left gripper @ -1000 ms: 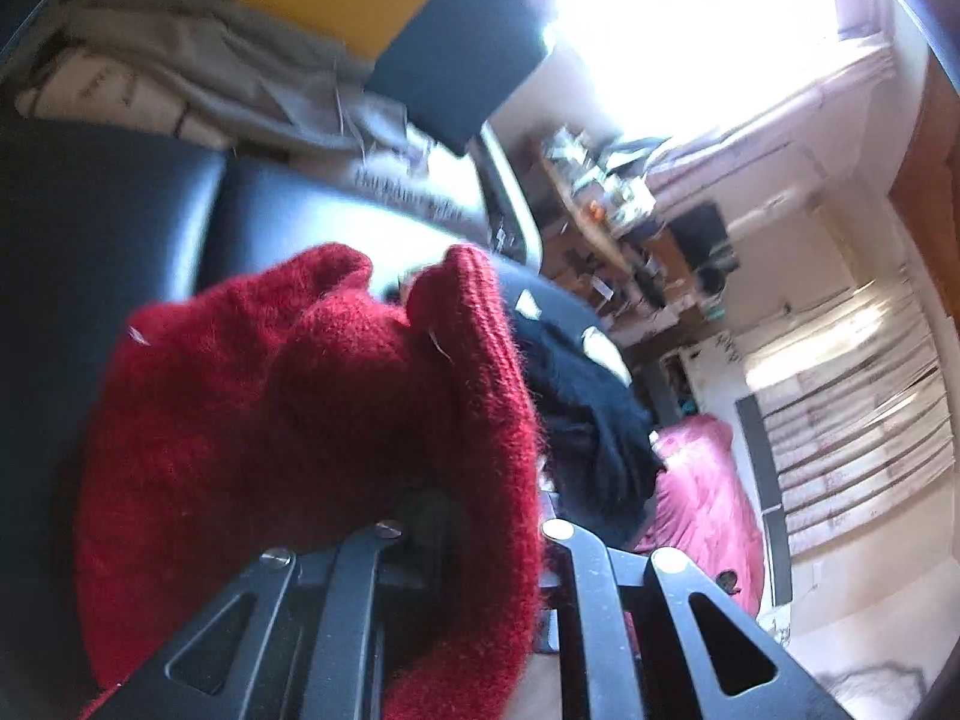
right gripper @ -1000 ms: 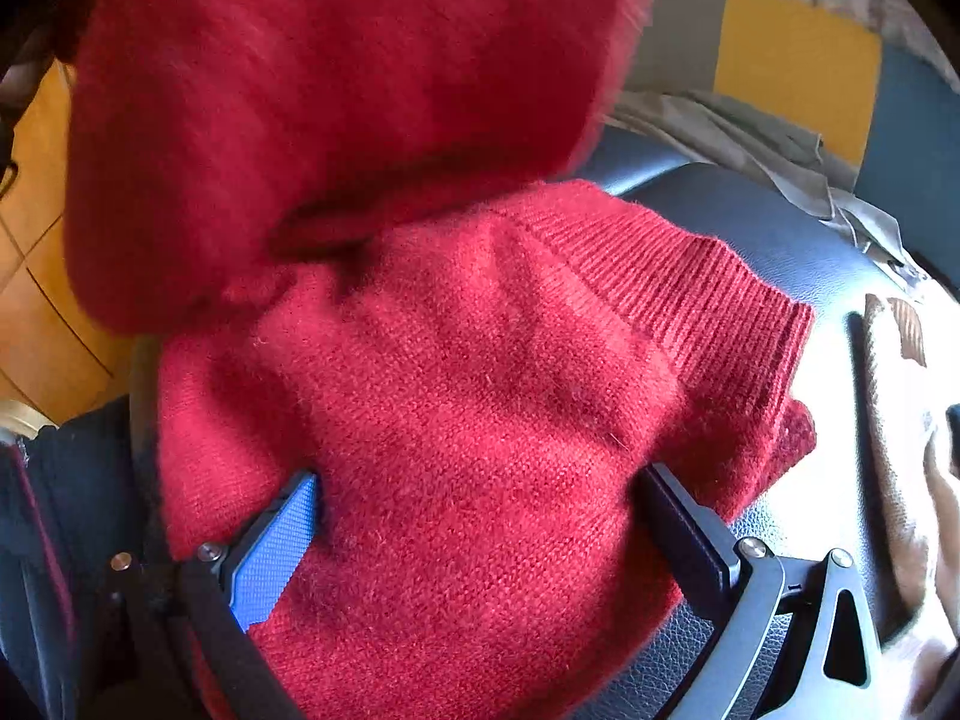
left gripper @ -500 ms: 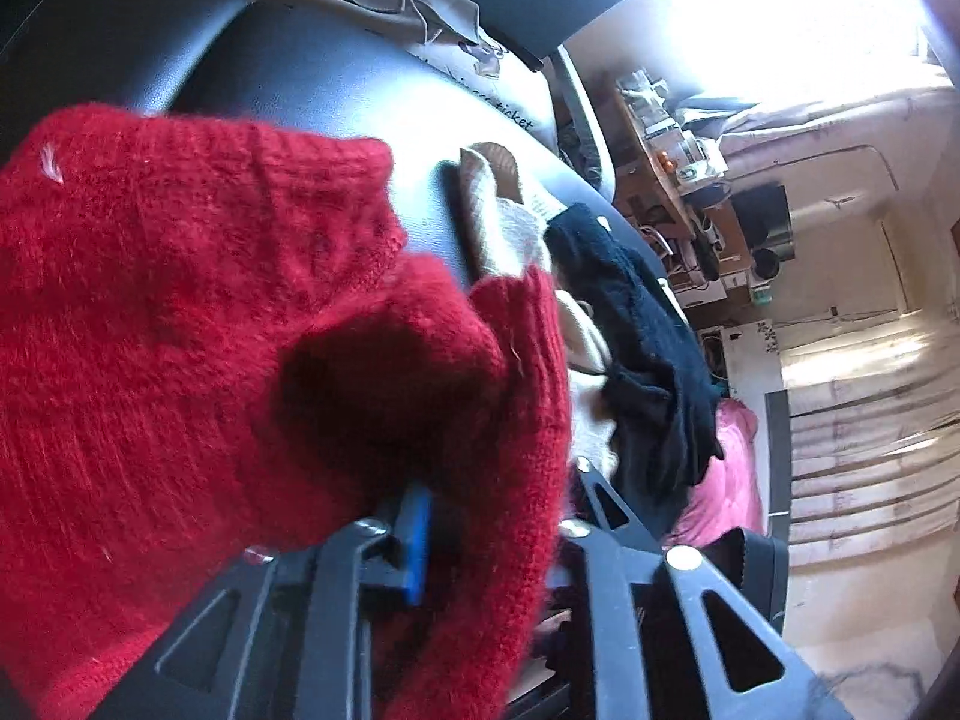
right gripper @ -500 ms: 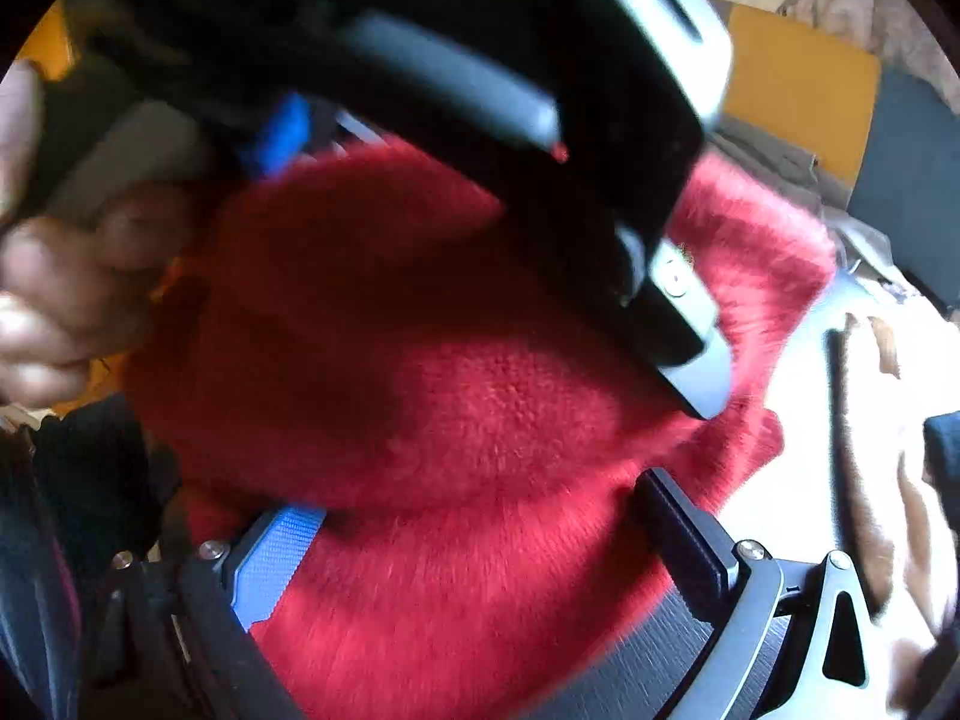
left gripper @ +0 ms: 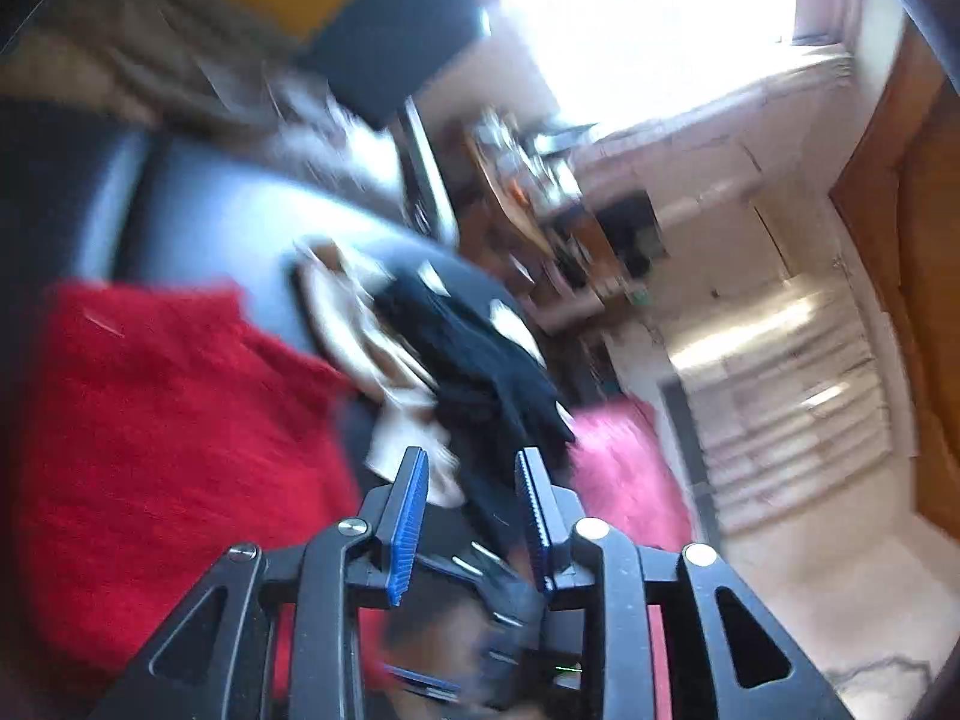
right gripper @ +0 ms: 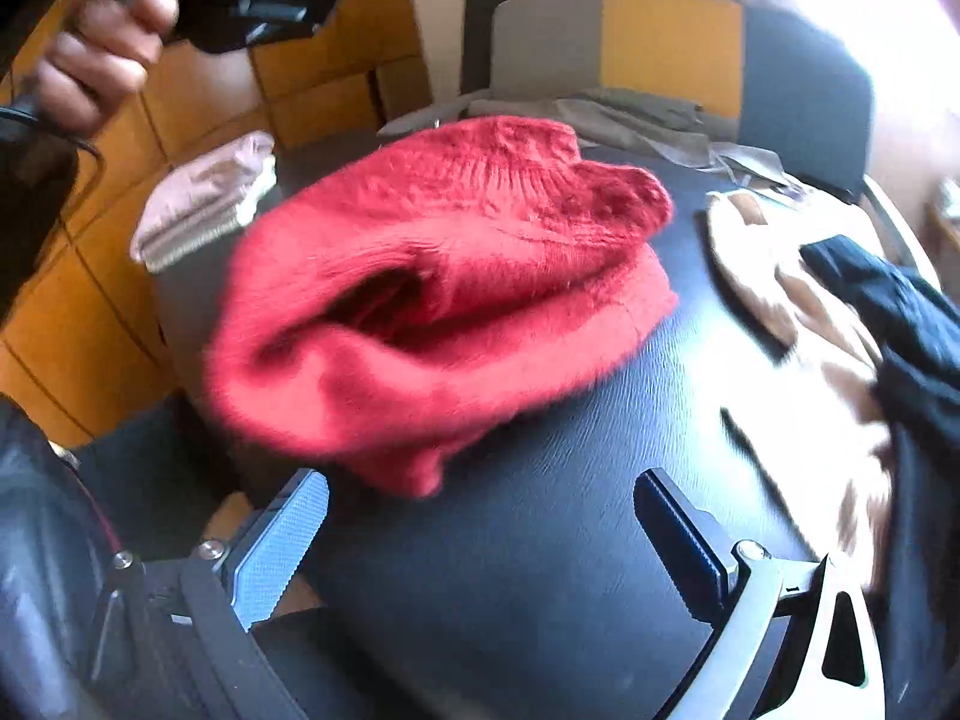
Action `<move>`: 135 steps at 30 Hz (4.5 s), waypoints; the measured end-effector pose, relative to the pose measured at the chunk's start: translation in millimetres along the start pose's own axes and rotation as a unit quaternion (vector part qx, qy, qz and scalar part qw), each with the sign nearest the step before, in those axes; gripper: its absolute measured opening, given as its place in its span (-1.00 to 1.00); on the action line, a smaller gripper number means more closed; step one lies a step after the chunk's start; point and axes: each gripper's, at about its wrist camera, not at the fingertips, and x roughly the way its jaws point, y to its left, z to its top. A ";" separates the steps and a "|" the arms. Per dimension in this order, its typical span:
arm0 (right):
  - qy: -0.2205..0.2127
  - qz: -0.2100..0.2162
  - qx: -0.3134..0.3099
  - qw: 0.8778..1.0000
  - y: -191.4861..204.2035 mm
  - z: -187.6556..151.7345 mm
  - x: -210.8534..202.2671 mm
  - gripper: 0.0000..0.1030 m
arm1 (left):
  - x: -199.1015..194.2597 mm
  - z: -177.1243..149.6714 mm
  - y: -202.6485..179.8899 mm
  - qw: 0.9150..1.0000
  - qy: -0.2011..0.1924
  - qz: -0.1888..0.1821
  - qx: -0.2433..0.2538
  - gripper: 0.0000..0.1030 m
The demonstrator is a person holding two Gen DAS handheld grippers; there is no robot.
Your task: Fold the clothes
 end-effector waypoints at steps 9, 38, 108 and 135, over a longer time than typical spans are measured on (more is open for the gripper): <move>-0.047 0.119 0.095 0.987 48.0 40.2 0.8 0.96 | -35.5 -50.3 105.8 0.987 -0.061 0.146 -0.019 -0.40; -0.109 0.097 0.311 0.939 -12.4 59.2 16.9 0.94 | -3.8 -111.5 104.6 0.982 -0.044 0.114 0.143 -0.38; -0.122 -0.135 0.121 0.976 45.4 5.7 78.7 -0.40 | 109.1 -12.5 66.4 0.944 0.015 0.206 0.258 -0.27; -0.049 0.079 0.360 0.928 -51.1 27.6 59.3 1.00 | 0.8 -36.5 166.4 0.998 0.019 -0.040 0.044 0.36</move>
